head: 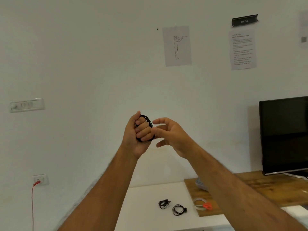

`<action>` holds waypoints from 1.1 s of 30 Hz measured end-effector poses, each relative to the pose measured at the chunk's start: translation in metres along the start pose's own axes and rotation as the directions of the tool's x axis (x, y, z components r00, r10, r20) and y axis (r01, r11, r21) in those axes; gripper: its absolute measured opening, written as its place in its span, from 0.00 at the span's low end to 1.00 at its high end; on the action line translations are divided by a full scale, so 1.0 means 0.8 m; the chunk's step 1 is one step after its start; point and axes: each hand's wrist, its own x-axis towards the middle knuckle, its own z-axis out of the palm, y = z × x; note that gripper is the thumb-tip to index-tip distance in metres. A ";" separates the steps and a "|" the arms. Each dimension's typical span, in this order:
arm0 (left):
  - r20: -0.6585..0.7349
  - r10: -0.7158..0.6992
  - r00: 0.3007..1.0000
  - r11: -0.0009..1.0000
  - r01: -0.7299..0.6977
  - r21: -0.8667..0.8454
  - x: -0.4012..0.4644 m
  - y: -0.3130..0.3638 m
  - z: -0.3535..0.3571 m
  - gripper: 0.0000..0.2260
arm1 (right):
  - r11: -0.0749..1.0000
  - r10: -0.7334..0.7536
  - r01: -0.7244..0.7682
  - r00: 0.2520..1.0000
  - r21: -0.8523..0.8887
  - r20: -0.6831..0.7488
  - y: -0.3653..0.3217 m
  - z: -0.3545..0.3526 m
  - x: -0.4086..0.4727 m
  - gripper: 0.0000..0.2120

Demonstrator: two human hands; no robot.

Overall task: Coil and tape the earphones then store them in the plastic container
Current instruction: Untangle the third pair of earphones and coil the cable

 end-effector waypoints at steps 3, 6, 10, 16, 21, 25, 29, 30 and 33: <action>0.045 -0.031 0.999 0.996 0.027 0.089 -0.002 -0.002 -0.003 0.19 | 0.996 0.071 -0.069 0.997 -0.058 0.038 -0.003 0.000 -0.001 0.11; 0.065 -0.059 0.996 0.989 0.049 0.139 -0.004 -0.002 -0.008 0.19 | 0.992 0.115 -0.111 0.991 -0.062 0.066 -0.005 -0.001 0.000 0.08; 0.041 -0.051 0.998 0.979 0.042 0.197 -0.004 -0.001 -0.012 0.20 | 0.994 0.107 -0.106 0.994 -0.033 0.032 -0.001 -0.001 0.002 0.06; -0.133 -0.001 0.991 0.964 0.037 0.263 -0.001 -0.008 -0.021 0.24 | 0.990 0.033 -0.045 0.995 -0.133 -0.095 0.026 0.013 0.008 0.08; -0.328 0.089 0.940 0.957 0.011 0.290 0.000 -0.025 -0.051 0.21 | 0.972 -0.028 -0.027 0.973 -0.235 -0.228 0.066 0.030 0.013 0.10; -0.476 0.134 0.869 0.949 0.026 0.315 0.000 -0.048 -0.088 0.20 | 0.967 -0.004 -0.055 0.973 -0.247 -0.233 0.104 0.035 0.016 0.10; -0.575 0.082 0.814 0.956 0.099 0.277 -0.003 -0.076 -0.136 0.21 | 0.958 0.114 -0.162 0.972 -0.236 -0.205 0.149 0.029 0.014 0.09; -0.601 0.072 0.796 0.953 0.124 0.278 -0.005 -0.086 -0.151 0.22 | 0.955 0.146 -0.189 0.970 -0.227 -0.195 0.162 0.028 0.013 0.08; -0.677 0.024 0.735 0.953 0.188 0.237 -0.016 -0.118 -0.200 0.22 | 0.942 0.235 -0.265 0.959 -0.205 -0.162 0.206 0.031 0.009 0.07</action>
